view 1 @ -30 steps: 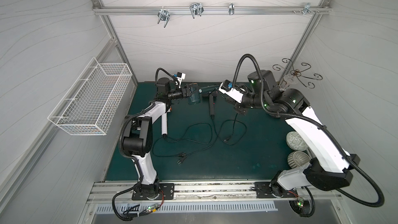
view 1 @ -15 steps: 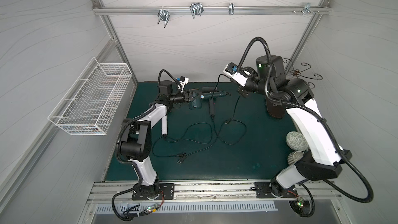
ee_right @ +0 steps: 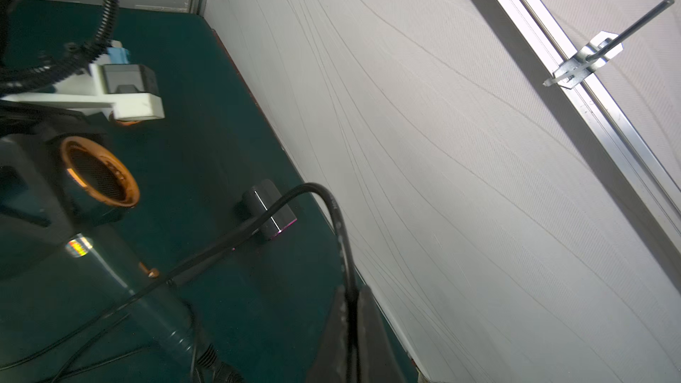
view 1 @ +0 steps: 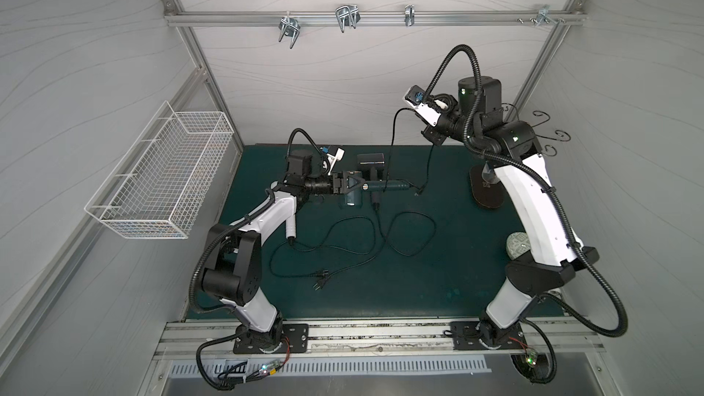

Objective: Wrap the cord around the hair dryer
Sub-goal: Wrap the power cord around the hair dryer.

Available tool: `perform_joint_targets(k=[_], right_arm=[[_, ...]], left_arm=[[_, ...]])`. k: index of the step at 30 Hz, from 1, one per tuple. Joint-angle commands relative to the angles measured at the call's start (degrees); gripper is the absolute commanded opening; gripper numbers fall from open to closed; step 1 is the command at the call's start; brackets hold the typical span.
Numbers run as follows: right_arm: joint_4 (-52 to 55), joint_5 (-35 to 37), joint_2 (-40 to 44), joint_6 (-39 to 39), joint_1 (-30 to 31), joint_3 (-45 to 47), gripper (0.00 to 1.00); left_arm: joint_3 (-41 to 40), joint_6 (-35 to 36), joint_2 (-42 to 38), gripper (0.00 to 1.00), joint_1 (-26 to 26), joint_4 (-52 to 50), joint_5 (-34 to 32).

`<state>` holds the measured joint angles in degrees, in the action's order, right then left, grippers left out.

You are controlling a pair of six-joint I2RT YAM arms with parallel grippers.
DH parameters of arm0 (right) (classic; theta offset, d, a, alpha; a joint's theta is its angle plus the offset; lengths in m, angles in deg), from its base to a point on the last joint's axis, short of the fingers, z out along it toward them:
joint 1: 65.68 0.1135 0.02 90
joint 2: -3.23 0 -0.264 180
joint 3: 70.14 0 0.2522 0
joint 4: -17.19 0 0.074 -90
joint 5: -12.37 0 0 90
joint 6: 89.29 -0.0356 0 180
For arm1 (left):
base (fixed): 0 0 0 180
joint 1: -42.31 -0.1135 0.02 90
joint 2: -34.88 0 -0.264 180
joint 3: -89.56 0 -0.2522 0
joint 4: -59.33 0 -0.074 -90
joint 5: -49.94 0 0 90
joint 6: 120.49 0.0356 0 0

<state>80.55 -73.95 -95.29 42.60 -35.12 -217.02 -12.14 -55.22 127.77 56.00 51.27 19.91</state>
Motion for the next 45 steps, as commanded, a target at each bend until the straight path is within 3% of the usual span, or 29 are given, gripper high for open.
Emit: perform_joint_targets(k=[1,7,12,19,25,36,40,45], right_arm=[[-4.6,-2.9,-1.2,1.8,-1.4,-2.5,0.00],[-5.5,-8.3,-5.1,-1.9,-5.0,-3.7,0.00],[-5.3,-17.1,-6.7,-7.7,-9.8,0.1,0.00],[-5.6,-35.3,-7.9,-18.1,-18.1,10.4,0.00],[-9.0,-50.8,-7.8,-26.4,-24.1,19.4,0.00],[-18.6,-54.9,1.4,-34.4,-22.2,42.7,0.00],[-21.2,-53.0,6.2,-35.4,-18.9,50.5,0.00],[-22.8,-51.7,11.5,-35.5,-13.9,57.2,0.00]], left_arm=[[0.6,2.8,-2.4,0.00,2.3,-0.8,4.3],[2.7,0.8,-3.4,0.00,7.6,0.5,9.4],[4.6,-7.7,-5.0,0.00,9.0,10.5,12.7],[9.6,-23.0,-3.9,0.00,9.0,29.8,14.7],[14.0,-29.4,-2.1,0.00,8.6,37.4,14.5],[19.8,-39.7,3.0,0.00,1.7,49.5,9.0],[20.1,-38.6,4.1,0.00,-1.5,48.4,6.6],[20.0,-31.9,4.3,0.00,-5.3,40.1,3.9]])
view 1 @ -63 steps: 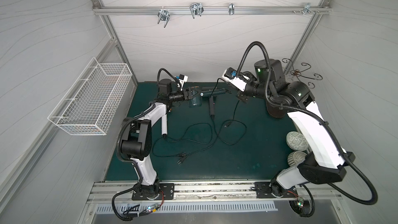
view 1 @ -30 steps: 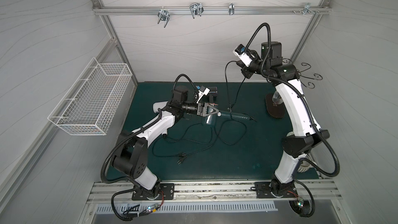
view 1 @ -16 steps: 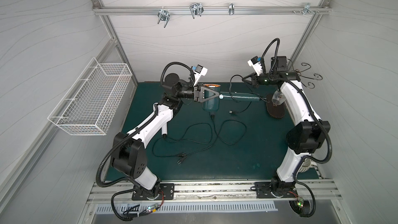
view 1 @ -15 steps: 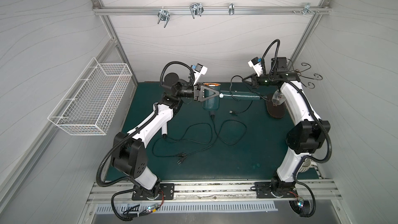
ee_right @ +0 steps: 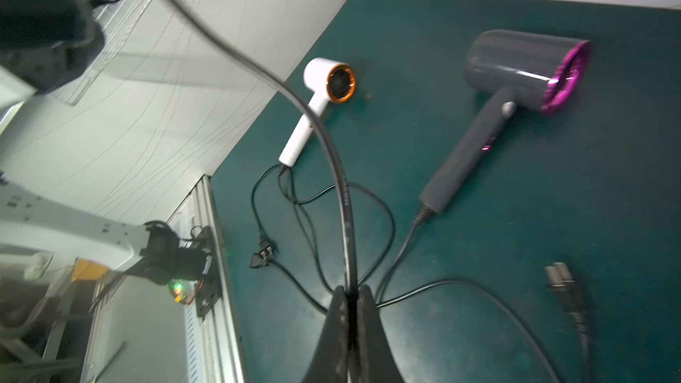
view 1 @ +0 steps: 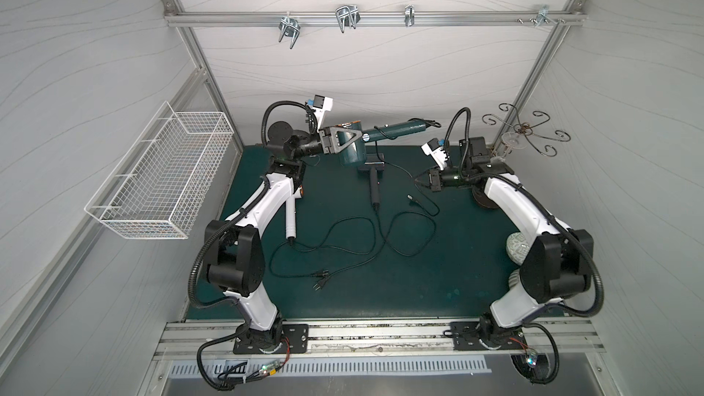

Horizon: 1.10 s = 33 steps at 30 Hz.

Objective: Wrap the cord around the hair dryer
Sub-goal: Wrap the power cord around the hair dryer.

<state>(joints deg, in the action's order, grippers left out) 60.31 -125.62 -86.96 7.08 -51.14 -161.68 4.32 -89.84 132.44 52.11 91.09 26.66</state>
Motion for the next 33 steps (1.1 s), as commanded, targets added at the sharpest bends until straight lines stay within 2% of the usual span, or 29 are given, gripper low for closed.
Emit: perform_joint_targets(k=[1,7,14,25,33], right_arm=[[-1.9,0.9,4.1,0.6,3.3,2.5,0.00],[4.3,3.6,8.7,5.0,8.1,1.0,0.00],[16.4,10.3,10.1,10.2,13.4,-11.0,0.00],[25.7,15.8,7.6,15.2,14.3,-29.7,0.00],[28.6,20.8,5.7,18.3,14.5,-38.4,0.00]], left_arm=[[3.6,4.0,-0.2,0.00,-2.1,-1.4,-3.0],[2.1,7.4,0.5,0.00,-4.9,-6.2,-4.3],[0.5,18.6,0.5,0.00,-5.1,-19.6,-6.1],[-2.1,32.6,0.4,0.00,-3.1,-36.6,-9.3],[-2.0,39.0,0.7,0.00,0.0,-44.2,-10.9]])
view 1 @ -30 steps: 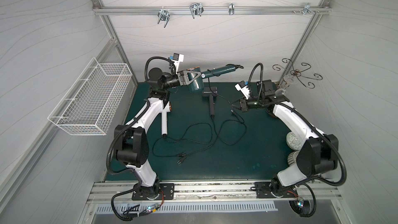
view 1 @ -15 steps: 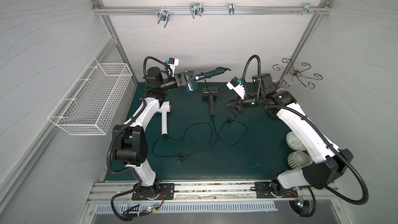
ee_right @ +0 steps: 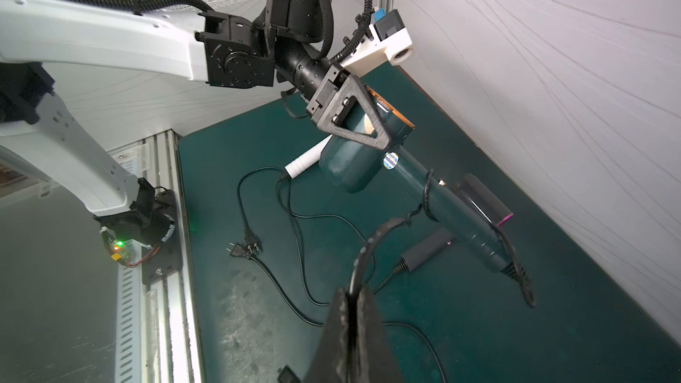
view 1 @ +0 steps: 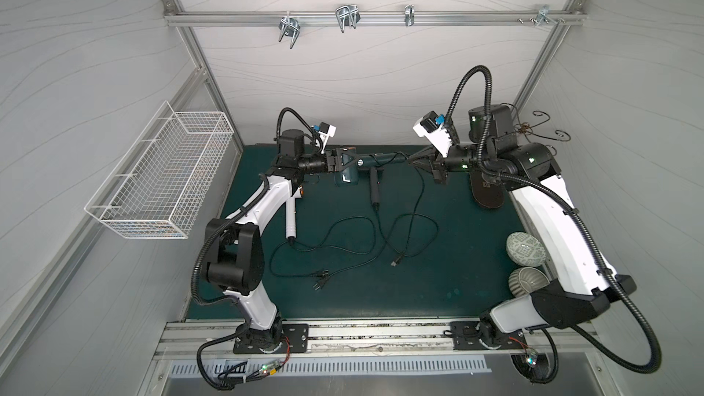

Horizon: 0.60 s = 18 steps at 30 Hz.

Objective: Wrap the cord around the hair dryer
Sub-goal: Wrap the power cord around the hair dryer.

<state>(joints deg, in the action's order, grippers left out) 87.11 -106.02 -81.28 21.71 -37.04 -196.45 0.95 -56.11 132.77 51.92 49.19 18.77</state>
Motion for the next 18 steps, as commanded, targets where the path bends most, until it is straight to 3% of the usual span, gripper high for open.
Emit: perform_joint_targets(k=[1,11,18], right_arm=[[2.1,2.2,-0.2,4.3,0.4,-4.8,0.00],[2.4,17.7,-5.9,12.9,-1.6,-15.6,0.00],[-2.9,17.5,-11.7,14.6,-5.6,-22.0,0.00]], left_arm=[[1.1,6.1,0.1,0.00,0.6,-3.4,-3.3],[-4.2,10.7,-6.0,0.00,4.2,-10.0,-3.0],[-3.9,13.0,-8.6,0.00,7.9,-14.5,1.5]])
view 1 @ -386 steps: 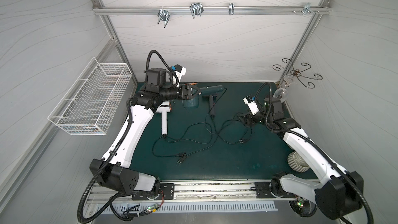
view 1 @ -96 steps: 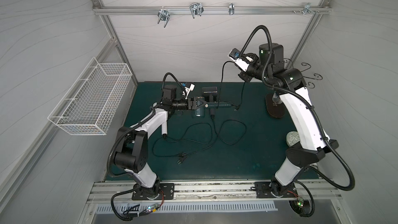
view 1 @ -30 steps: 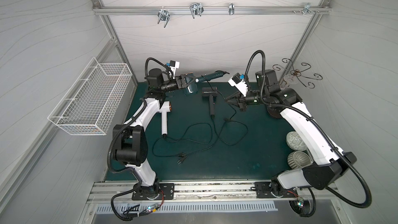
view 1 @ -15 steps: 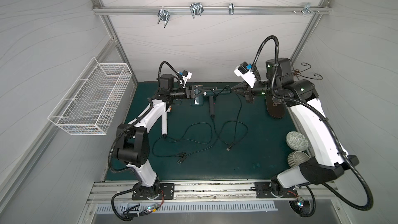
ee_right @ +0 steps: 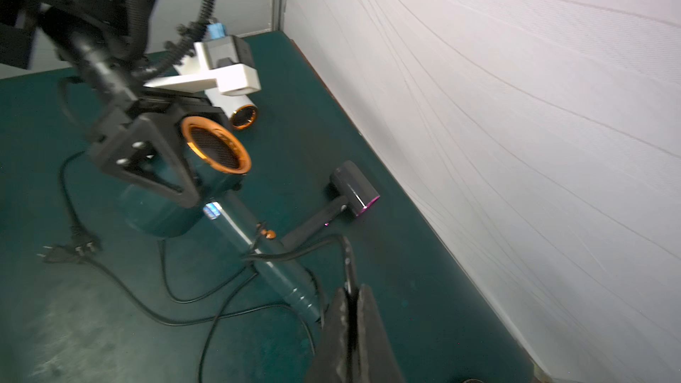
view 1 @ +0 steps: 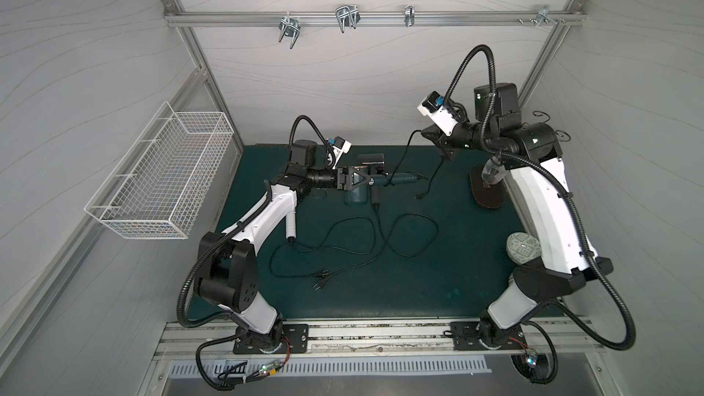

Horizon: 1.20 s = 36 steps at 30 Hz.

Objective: Wrap the cord around the hair dryer
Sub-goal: Wrap the power cord around the hair dryer.

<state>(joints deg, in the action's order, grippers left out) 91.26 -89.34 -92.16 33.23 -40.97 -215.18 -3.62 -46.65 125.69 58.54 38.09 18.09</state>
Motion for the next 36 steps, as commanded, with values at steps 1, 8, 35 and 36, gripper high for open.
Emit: perform_joint_targets(k=[1,8,35,36], right_arm=[[-7.6,-0.3,-1.6,3.0,-2.2,-3.7,0.00],[-9.7,-11.8,-5.9,-1.8,-6.4,-3.7,0.00],[-20.7,-45.5,-4.5,-21.0,-18.2,32.4,0.00],[-20.9,-45.5,-4.4,-20.9,-18.1,32.9,0.00]], left_arm=[[0.8,3.7,-1.6,0.00,2.0,-3.8,3.0],[5.3,4.4,-1.2,0.00,7.3,-6.0,8.0],[23.1,-23.8,1.2,0.00,3.4,27.0,15.4],[24.0,-24.3,1.5,0.00,3.4,27.3,15.4]])
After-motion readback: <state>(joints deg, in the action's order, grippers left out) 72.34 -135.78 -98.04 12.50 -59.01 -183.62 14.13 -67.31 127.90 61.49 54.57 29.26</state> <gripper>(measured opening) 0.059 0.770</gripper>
